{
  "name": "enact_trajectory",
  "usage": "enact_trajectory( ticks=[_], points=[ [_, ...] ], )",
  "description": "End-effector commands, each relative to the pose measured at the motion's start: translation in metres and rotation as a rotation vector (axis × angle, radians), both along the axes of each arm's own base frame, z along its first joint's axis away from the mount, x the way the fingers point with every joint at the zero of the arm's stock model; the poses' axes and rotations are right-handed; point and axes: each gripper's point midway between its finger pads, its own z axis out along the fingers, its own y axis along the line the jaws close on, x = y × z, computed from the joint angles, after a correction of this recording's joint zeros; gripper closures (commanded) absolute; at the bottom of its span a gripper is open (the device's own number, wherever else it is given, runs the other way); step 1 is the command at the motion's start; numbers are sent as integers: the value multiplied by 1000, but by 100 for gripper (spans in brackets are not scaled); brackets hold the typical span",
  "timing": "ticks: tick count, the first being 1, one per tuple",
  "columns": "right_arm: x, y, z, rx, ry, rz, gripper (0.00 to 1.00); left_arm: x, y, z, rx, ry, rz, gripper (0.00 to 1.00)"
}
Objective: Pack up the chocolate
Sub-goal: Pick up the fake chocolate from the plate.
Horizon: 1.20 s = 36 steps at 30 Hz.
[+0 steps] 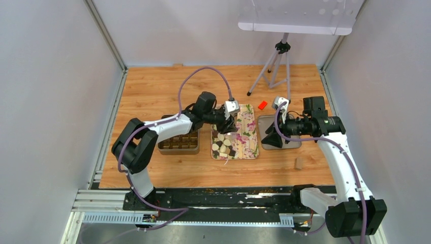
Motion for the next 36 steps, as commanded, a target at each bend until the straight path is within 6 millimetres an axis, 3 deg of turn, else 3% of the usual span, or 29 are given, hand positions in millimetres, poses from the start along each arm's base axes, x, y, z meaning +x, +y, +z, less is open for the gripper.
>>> enact_trajectory(
  ticks=[1, 10, 16, 21, 28, 32, 36],
  points=[
    [1, 2, 9, 17, -53, 9, 47, -2, -9, 2, 7, -39, -88, 46],
    [2, 2, 8, 20, -49, 10, 47, 3, 1, -27, 99, -69, -92, 47],
    [3, 2, 8, 17, -48, 9, 47, 11, 0, -27, 105, -85, -64, 66],
    [3, 2, 7, 19, -46, 9, 47, 12, -11, 9, 4, -69, -42, 75],
    [5, 1, 7, 16, -49, 7, 47, 16, -12, 71, -166, -65, 50, 78],
    [6, 2, 7, 17, -51, 8, 47, 20, 1, 100, -234, -98, 119, 78],
    [8, 2, 9, 22, -52, 5, 47, 39, 32, 121, -261, -139, 270, 78]
  ],
)
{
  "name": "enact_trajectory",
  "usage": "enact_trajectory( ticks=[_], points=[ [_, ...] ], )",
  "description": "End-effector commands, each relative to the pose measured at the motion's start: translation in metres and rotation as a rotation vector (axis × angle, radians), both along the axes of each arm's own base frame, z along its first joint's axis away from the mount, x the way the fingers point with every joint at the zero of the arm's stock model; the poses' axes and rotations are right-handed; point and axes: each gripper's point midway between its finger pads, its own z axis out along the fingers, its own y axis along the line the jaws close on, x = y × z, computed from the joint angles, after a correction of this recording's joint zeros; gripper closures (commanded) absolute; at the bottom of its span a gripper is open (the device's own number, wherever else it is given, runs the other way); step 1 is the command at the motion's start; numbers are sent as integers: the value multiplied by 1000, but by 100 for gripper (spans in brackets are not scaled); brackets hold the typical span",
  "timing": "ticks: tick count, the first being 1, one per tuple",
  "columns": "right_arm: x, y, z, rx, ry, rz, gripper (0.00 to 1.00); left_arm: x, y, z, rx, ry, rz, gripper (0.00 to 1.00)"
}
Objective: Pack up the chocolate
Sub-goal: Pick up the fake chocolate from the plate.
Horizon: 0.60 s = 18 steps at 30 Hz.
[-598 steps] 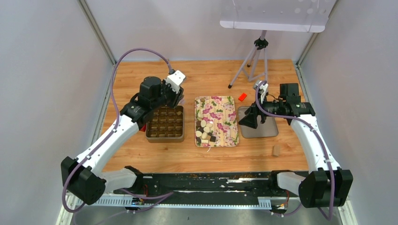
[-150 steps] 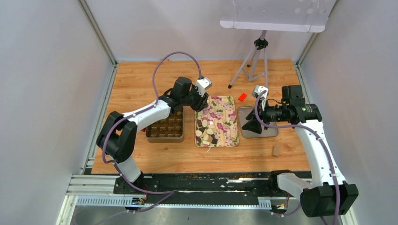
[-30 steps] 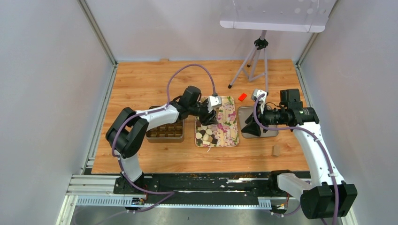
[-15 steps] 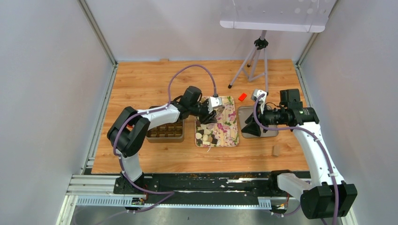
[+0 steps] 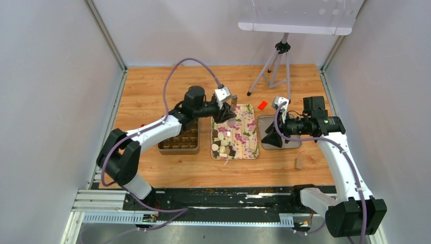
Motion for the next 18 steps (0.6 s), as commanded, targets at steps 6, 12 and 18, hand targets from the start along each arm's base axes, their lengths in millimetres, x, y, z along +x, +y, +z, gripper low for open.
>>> enact_trajectory(
  ticks=[6, 12, 18],
  points=[
    [9, 3, 11, 22, -47, 4, 47, 55, 107, 61, -45, -149, 466, 79],
    [11, 4, 10, 31, -38, 10, 48, 75, 193, 48, 42, -132, 727, 79],
    [14, 6, 12, 42, -31, 15, 48, 85, 257, 27, 84, -78, 940, 79]
  ],
)
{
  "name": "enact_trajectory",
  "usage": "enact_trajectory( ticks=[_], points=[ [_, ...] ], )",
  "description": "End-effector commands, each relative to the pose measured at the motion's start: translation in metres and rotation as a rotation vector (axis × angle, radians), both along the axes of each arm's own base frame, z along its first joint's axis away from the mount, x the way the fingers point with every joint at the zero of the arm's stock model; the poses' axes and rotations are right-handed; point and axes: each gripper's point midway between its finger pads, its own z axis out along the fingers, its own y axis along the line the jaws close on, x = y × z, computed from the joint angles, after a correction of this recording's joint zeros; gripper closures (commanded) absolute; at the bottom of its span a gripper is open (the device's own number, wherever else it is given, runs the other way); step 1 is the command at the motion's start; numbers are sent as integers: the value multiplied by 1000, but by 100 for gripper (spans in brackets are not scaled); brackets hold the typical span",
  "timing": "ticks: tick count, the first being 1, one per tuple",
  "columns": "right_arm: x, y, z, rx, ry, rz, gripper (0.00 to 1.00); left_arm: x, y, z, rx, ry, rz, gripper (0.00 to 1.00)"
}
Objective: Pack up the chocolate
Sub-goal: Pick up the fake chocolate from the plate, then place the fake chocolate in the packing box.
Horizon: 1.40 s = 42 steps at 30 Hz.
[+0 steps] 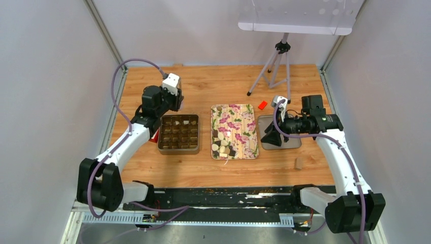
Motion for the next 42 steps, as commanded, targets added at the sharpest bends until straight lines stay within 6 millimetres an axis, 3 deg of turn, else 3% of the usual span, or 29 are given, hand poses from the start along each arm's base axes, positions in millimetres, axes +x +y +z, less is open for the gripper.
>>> enact_trajectory(
  ticks=[1, 7, 11, 15, 20, 27, 31, 38, 42],
  points=[
    [9, 5, 17, 41, -58, 18, 48, 7, 47, -1, 0, 2, 183, 79],
    [9, 5, 17, 41, -51, 17, 48, 6, 81, -24, 2, 13, 276, 79],
    [9, 5, 17, 39, -51, 14, 48, 6, 89, -32, 2, 21, 289, 79],
    [9, 5, 17, 39, -47, 12, 48, 7, 90, -36, 7, 16, 292, 77],
    [9, 4, 16, 36, -45, 10, 48, 8, 92, -41, -3, 36, 307, 63],
    [9, 4, 15, 34, -45, 10, 48, 4, 90, -40, -24, 54, 303, 60],
    [10, 4, 15, 34, -46, 11, 48, 2, 90, -41, -27, 58, 307, 51],
    [12, 5, 16, 35, -55, 14, 48, 2, 87, -36, -36, 42, 293, 50],
    [9, 4, 14, 33, -55, 12, 48, -3, 74, -26, -60, 29, 212, 58]
  ],
)
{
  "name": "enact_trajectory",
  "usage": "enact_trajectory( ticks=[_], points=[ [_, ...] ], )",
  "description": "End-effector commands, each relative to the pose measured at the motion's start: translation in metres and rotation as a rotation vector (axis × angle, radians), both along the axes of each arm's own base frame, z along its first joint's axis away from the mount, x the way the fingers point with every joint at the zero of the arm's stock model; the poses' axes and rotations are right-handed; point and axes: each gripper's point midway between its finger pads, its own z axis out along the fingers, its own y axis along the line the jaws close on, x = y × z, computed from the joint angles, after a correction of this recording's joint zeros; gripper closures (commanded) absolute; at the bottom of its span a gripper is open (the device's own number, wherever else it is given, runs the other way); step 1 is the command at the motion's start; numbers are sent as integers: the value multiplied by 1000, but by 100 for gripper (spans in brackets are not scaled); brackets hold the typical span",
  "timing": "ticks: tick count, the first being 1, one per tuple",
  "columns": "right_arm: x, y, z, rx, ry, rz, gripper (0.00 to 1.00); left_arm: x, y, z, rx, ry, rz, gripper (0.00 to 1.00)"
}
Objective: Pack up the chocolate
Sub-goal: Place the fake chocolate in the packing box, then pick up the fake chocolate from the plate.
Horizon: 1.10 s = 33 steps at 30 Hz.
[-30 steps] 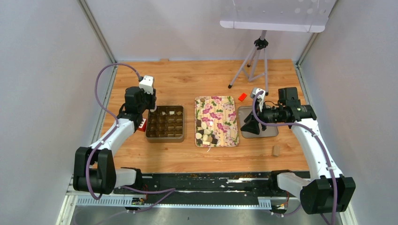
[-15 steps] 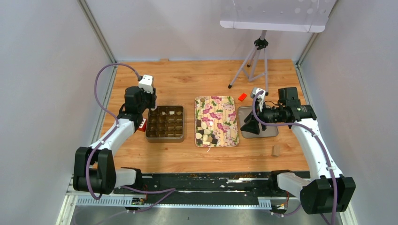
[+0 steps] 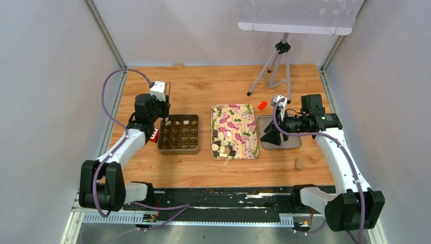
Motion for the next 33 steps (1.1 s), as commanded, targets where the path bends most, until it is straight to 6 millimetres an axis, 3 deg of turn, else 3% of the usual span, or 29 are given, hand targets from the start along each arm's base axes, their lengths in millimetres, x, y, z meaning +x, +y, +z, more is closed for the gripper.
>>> enact_trajectory(
  ticks=[1, 9, 12, 18, 22, 24, 26, 30, 33],
  points=[
    [4, 2, 15, 22, -72, 14, 48, -3, -18, 37, -62, -101, -100, 58],
    [1, 1, 13, 17, -81, 10, 48, -43, -111, 65, -277, -115, -523, 63],
    [10, 5, 30, 53, -101, -15, 49, -69, -152, 73, -328, -104, -715, 63],
    [71, 18, 96, 238, -196, -184, 54, -121, -220, 81, -319, -91, -1055, 63],
    [117, 19, 104, 188, -251, -304, 69, -137, -244, 83, -265, -78, -1176, 63],
    [131, 29, 99, 138, -258, -322, 83, -140, -255, 83, -249, -81, -1208, 63],
    [135, 48, 97, 106, -263, -287, 90, -138, -264, 83, -237, -79, -1211, 62],
    [114, 99, 90, 67, -280, -146, 97, -133, -279, 84, -219, -86, -1201, 62],
    [99, 125, 87, 47, -296, -104, 98, -131, -286, 81, -208, -83, -1193, 62]
  ],
)
